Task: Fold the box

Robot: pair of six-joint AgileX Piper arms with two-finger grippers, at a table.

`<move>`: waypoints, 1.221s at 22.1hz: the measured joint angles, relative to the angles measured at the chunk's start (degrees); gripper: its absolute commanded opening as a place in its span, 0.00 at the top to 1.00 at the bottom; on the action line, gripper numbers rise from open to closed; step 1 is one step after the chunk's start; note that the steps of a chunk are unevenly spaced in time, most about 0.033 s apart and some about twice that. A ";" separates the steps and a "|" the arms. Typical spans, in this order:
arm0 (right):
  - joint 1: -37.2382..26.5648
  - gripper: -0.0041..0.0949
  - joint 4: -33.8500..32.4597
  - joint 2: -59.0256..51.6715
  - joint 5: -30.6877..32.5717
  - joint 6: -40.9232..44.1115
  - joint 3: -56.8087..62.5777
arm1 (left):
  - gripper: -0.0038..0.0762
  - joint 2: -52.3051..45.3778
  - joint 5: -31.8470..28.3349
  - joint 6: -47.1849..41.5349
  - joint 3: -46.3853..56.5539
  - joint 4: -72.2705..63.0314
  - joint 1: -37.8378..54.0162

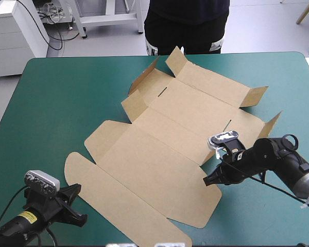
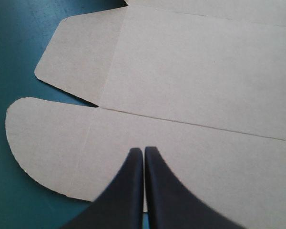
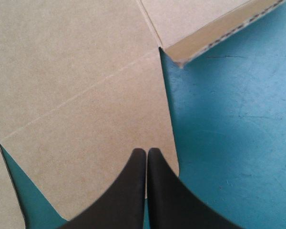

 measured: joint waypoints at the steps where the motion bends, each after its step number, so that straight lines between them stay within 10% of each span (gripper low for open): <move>1: 0.00 0.96 0.00 0.00 -0.04 0.00 0.00 | 0.96 0.00 0.00 0.00 0.00 0.00 0.00; 16: 0.00 0.96 -0.06 0.00 0.27 0.99 0.00 | 0.96 0.00 0.00 0.00 0.00 0.00 0.00; 27: 0.00 0.96 -10.61 0.11 13.22 7.73 -20.79 | 0.96 0.00 -0.03 0.00 0.00 0.00 0.00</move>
